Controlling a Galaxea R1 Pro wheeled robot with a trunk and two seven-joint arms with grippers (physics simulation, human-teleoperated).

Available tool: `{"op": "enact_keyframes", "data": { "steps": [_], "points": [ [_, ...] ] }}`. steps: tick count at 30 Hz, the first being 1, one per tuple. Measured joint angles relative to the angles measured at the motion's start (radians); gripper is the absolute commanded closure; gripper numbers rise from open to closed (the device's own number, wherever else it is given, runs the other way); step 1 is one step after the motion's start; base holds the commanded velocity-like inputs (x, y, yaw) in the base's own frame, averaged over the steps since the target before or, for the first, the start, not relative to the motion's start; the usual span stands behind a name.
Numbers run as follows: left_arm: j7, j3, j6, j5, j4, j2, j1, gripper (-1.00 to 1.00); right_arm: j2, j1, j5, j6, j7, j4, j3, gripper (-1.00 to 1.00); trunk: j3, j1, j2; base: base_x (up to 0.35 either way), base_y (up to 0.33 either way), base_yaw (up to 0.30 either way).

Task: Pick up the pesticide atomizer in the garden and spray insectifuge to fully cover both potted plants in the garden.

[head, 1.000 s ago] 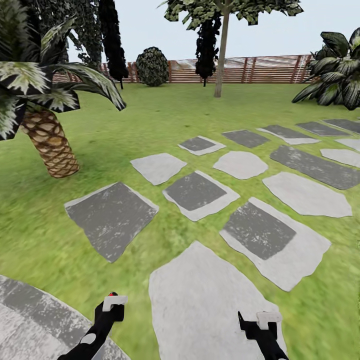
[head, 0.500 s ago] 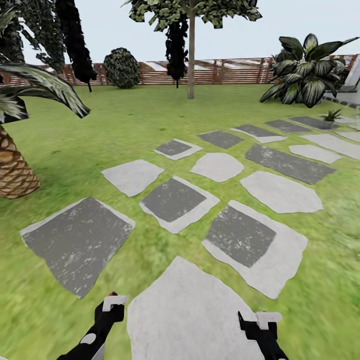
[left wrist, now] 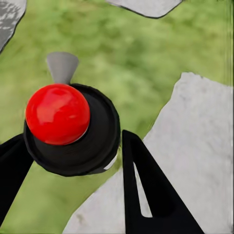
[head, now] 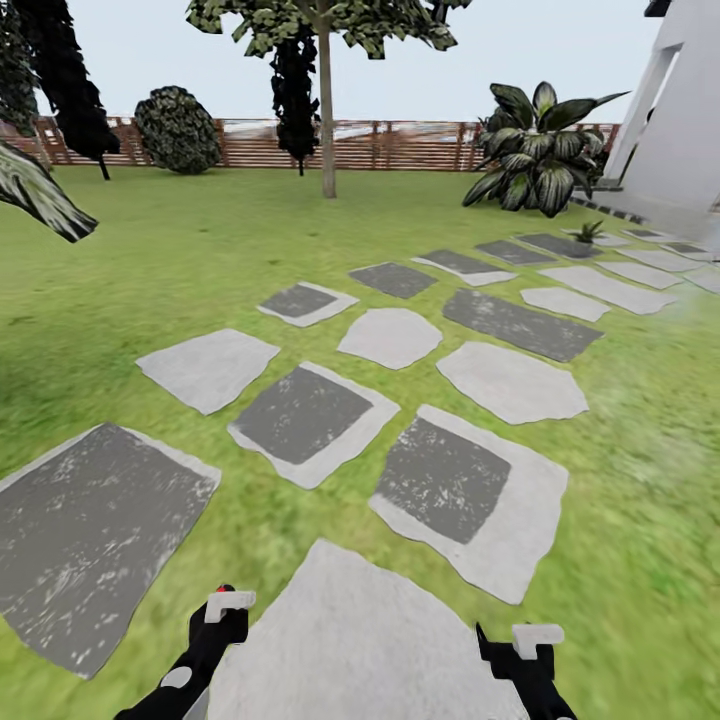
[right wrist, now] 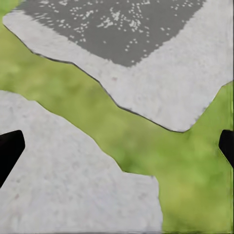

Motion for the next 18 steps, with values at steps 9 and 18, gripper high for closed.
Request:
{"op": "enact_keyframes", "data": {
  "steps": [9, 18],
  "points": [
    [0.000, 0.001, 0.000, 0.002, 0.000, 0.000, 0.000, 1.00, 0.000, 0.000, 0.000, 0.000, 0.000, 0.000, 0.000, -1.00, 0.006, 0.000, 0.000, 0.076, 0.057, -0.297],
    [0.000, 0.003, 0.000, 0.003, 0.000, 0.000, 0.000, 1.00, 0.000, 0.000, 0.000, -0.001, 0.000, 0.000, 0.000, -1.00, 0.013, 0.000, 0.000, 0.268, 0.197, -0.284]
  ]
}}
